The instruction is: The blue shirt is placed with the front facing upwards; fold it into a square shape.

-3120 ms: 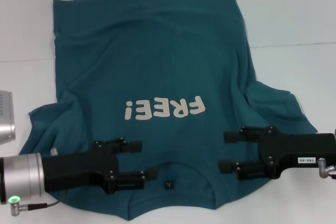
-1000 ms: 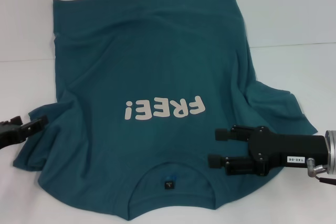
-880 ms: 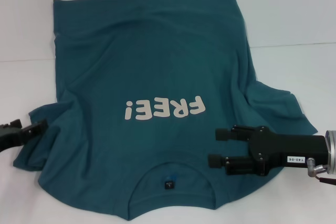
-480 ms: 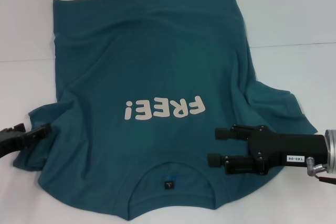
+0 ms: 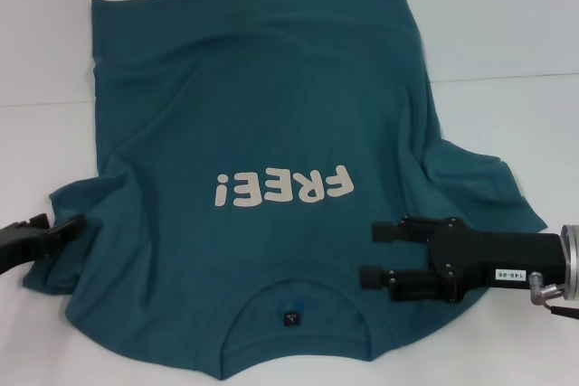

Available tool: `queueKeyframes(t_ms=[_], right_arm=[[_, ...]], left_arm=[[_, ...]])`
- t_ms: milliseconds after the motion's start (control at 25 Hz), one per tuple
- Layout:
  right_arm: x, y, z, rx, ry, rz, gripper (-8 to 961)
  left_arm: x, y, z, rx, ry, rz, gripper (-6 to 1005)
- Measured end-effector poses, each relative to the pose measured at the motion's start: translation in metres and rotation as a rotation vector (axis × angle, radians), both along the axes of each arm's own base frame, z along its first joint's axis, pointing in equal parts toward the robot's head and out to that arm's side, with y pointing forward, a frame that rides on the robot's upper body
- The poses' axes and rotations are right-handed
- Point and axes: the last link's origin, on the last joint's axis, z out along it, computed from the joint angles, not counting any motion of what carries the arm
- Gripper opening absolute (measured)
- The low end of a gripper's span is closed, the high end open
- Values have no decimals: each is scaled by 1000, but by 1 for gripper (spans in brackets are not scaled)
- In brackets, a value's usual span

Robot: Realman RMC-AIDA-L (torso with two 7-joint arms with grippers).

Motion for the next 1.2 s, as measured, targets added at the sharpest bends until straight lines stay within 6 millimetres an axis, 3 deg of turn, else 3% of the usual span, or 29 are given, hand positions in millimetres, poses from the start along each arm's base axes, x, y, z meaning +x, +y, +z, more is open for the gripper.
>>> queueKeyframes(t_ms=[80, 480, 640, 840, 1200], right_arm=[[1, 0, 0, 1, 0, -2, 914], [1, -1, 0, 1, 0, -3, 912], [1, 0, 0, 1, 0, -2, 912], [1, 0, 1, 6, 0, -2, 913], [3, 1, 1, 18, -2, -15, 913]], left_arm=[[-1, 0, 1, 5, -6, 12, 742], [0, 2, 1, 0, -5, 14, 497], [0, 2, 1, -2, -2, 15, 252], [0, 2, 0, -6, 2, 16, 36], [-3, 3, 12, 23, 16, 28, -2]])
